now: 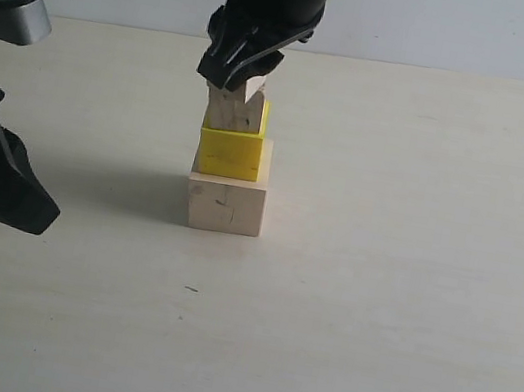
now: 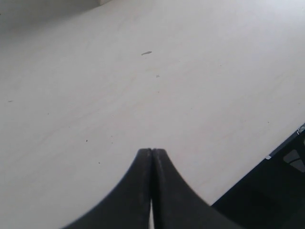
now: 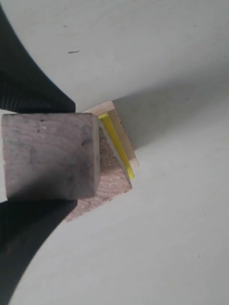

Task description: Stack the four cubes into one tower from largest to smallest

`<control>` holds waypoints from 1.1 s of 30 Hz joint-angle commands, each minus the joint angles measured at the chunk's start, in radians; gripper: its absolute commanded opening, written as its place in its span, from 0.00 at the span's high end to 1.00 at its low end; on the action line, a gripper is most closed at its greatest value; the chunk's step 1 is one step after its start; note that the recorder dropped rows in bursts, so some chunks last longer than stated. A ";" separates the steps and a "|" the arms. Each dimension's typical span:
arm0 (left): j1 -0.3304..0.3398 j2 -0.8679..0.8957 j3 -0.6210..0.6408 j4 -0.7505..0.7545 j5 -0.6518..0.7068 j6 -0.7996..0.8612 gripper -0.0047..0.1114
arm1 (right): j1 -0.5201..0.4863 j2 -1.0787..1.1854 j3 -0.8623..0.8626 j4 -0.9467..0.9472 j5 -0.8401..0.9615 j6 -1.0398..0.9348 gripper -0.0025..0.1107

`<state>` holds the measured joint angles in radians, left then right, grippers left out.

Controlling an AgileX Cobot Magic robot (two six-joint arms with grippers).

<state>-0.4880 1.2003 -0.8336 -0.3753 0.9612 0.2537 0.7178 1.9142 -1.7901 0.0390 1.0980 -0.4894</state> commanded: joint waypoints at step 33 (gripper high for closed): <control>0.001 -0.002 0.004 -0.009 -0.015 0.001 0.96 | 0.004 -0.030 -0.206 -0.039 0.123 0.893 0.98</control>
<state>-0.4880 1.2003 -0.8336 -0.3770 0.9612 0.2537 0.7178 1.8865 -1.9850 0.0204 1.2209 0.2323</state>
